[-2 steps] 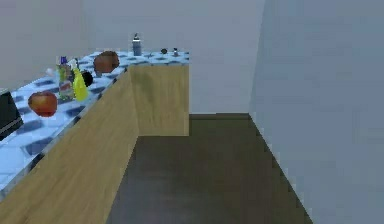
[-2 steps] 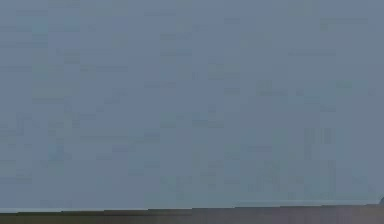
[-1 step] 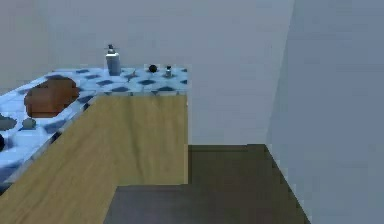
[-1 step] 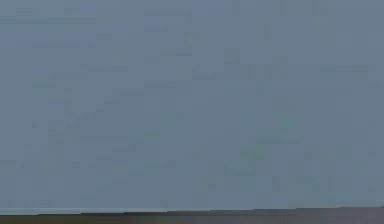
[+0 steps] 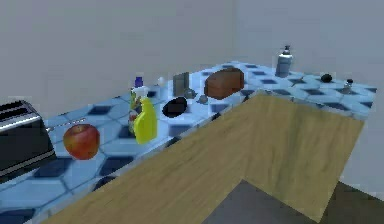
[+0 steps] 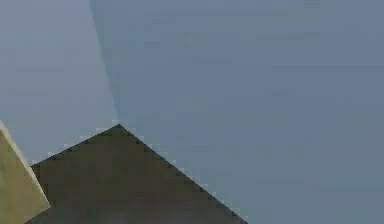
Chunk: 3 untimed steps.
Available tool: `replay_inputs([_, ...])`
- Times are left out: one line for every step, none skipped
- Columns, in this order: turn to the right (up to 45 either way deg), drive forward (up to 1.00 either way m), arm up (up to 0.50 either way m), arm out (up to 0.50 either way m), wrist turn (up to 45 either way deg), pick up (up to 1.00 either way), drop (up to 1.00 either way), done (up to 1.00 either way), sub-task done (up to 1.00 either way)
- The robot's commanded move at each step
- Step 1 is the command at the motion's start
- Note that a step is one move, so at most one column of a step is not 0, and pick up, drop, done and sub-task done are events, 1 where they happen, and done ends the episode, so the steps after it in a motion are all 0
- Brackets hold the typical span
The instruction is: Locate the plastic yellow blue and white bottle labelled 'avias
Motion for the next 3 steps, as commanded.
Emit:
replay_inputs([-15.0, 0.00, 0.00, 0.00, 0.0, 0.00, 0.00, 0.00, 0.00])
replay_inputs([0.0, 0.85, 0.00, 0.00, 0.0, 0.00, 0.00, 0.00, 0.00])
replay_inputs([0.0, 0.00, 0.00, 0.00, 0.0, 0.00, 0.00, 1.00, 0.00])
